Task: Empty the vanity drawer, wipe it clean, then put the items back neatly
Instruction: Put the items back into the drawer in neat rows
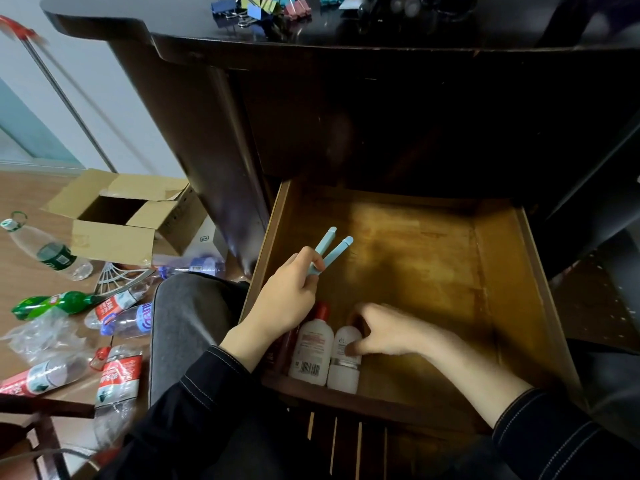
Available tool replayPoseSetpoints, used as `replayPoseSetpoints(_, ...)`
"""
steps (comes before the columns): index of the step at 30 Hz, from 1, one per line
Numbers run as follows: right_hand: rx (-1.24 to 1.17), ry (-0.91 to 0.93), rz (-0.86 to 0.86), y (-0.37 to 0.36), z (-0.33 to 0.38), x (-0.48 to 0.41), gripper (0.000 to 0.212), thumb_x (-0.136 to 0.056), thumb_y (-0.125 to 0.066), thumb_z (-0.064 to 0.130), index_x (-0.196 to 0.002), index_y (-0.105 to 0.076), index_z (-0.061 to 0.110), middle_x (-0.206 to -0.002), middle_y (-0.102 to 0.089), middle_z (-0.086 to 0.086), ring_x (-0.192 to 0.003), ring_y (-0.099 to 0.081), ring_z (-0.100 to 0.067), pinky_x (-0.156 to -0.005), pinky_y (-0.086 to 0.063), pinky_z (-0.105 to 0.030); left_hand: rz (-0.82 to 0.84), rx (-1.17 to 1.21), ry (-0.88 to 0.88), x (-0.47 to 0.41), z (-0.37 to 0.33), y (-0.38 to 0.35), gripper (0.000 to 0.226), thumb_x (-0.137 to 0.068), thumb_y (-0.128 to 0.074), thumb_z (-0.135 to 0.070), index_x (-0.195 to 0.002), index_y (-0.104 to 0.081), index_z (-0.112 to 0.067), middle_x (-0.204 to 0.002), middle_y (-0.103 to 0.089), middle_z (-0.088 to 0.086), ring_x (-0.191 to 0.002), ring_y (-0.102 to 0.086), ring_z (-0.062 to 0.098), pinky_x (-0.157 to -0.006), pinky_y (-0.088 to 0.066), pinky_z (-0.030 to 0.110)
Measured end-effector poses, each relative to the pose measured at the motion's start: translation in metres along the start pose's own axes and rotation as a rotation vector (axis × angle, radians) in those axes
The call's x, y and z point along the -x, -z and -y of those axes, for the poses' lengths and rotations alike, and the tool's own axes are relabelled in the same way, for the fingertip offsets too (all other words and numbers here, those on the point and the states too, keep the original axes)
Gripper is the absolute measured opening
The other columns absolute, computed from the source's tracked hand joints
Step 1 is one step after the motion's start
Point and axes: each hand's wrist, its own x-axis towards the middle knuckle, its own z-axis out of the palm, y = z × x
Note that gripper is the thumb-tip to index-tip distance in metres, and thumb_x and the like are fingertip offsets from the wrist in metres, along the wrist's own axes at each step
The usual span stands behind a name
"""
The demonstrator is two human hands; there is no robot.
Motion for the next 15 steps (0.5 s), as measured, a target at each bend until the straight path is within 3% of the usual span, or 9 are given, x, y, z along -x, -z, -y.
replayPoseSetpoints(3,-0.030,0.082,-0.165,0.002,0.005,-0.005,0.033,-0.094,-0.066,0.043,-0.123,-0.061,0.029,-0.120,-0.062,0.007,-0.105,-0.062,-0.012,-0.085,-0.058,-0.034,-0.023,0.015,-0.006,0.000,0.000,0.000,0.019,-0.099,-0.049,-0.005,-0.106,-0.046,-0.022,-0.105,-0.058,-0.001,-0.063,-0.052,0.006,-0.055,-0.037,0.012)
replayPoseSetpoints(5,-0.015,0.134,-0.212,0.000,0.011,-0.008,0.038,-0.098,-0.061,0.033,-0.135,-0.057,0.032,-0.136,-0.059,0.006,-0.124,-0.057,-0.016,-0.097,-0.055,-0.037,-0.043,0.030,-0.014,0.000,0.000,0.000,0.020,-0.099,-0.050,-0.005,-0.106,-0.046,-0.023,-0.106,-0.058,-0.002,-0.063,-0.052,0.004,-0.055,-0.037,0.010)
replayPoseSetpoints(11,0.018,0.185,-0.139,-0.002,0.019,-0.012,0.063,-0.092,-0.055,0.005,-0.146,-0.047,0.036,-0.144,-0.055,0.004,-0.127,-0.056,-0.021,-0.096,-0.055,-0.034,-0.076,0.092,-0.017,0.001,-0.004,0.003,0.019,-0.099,-0.048,-0.004,-0.107,-0.047,-0.021,-0.108,-0.058,0.000,-0.061,-0.053,0.009,-0.054,-0.045,0.025)
replayPoseSetpoints(15,0.001,0.176,-0.092,-0.002,0.013,-0.014,0.076,-0.089,-0.052,-0.001,-0.151,-0.040,0.041,-0.155,-0.046,0.006,-0.138,-0.047,-0.019,-0.104,-0.051,-0.033,-0.074,0.108,-0.013,0.001,-0.004,0.003,0.018,-0.100,-0.048,-0.005,-0.107,-0.047,-0.021,-0.103,-0.057,0.000,-0.058,-0.050,0.008,-0.054,-0.040,0.021)
